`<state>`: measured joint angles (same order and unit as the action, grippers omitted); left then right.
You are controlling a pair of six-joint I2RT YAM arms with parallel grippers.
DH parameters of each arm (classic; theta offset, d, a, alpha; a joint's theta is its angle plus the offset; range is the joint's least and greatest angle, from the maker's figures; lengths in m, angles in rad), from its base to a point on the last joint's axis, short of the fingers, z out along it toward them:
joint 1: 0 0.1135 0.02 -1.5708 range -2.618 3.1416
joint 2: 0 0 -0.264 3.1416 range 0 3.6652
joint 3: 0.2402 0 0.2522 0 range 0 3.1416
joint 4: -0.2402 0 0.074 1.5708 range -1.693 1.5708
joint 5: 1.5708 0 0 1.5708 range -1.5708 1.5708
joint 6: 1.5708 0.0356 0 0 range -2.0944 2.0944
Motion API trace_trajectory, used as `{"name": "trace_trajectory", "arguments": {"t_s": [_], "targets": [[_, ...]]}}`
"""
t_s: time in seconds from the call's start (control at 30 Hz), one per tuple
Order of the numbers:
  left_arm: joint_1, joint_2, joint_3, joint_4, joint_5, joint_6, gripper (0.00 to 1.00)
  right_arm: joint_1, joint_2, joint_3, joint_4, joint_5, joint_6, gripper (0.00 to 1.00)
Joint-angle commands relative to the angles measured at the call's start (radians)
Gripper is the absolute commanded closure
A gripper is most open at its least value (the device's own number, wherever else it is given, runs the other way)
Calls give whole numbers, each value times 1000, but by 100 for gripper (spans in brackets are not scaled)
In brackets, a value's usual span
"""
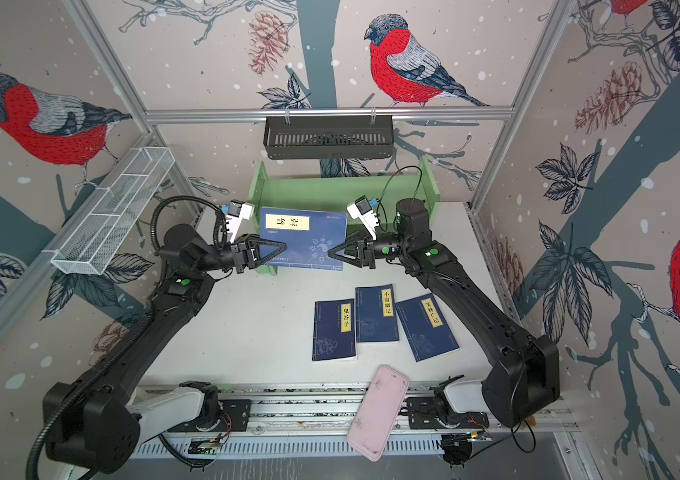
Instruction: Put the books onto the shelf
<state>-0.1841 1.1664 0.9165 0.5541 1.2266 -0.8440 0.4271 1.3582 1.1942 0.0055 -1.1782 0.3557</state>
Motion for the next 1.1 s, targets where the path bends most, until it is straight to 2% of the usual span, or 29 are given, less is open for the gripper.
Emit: {"name": "trace_trajectory", "arguments": {"t_s": [0.0, 0.1, 0.2, 0.3, 0.4, 0.47, 0.57, 0.63, 0.67, 0.73, 0.77, 0.8, 0.87, 0.97, 1.07], "targets": [[6, 8, -5, 175, -43, -129, 100, -13, -28, -72, 217, 41, 157, 59], [7, 19, -22, 277, -66, -211, 100, -7, -49, -153, 415, 51, 302, 59], [7, 25, -34, 301, -91, -240, 100, 3, -62, -194, 546, 83, 393, 60], [6, 32, -47, 320, -104, -257, 100, 14, -46, -188, 611, 89, 444, 62], [6, 35, -54, 324, -113, -271, 100, 36, -15, -155, 599, 97, 445, 65], [5, 36, -59, 335, -111, -279, 100, 45, 8, -131, 582, 96, 440, 73], [5, 33, -61, 318, -119, -262, 100, 48, 35, -106, 574, 101, 446, 89], [5, 31, -58, 286, -126, -236, 98, 43, 47, -91, 564, 110, 445, 95], [6, 29, -56, 270, -129, -214, 84, 39, 53, -80, 554, 115, 445, 98], [14, 20, -50, 245, -133, -175, 50, 27, 61, -56, 540, 112, 444, 98], [23, 13, -46, 213, -144, -151, 39, 18, 63, -44, 526, 118, 441, 99], [35, 6, -39, 170, -159, -126, 34, 10, 63, -32, 506, 126, 431, 99], [68, -9, 1, 22, -202, -34, 30, -17, 70, 8, 420, 144, 394, 99], [101, -23, 107, -288, -294, 182, 27, -55, 97, 69, 332, 143, 374, 99], [103, -28, 216, -497, -362, 362, 26, -73, 167, 165, 231, 96, 356, 99]]}}
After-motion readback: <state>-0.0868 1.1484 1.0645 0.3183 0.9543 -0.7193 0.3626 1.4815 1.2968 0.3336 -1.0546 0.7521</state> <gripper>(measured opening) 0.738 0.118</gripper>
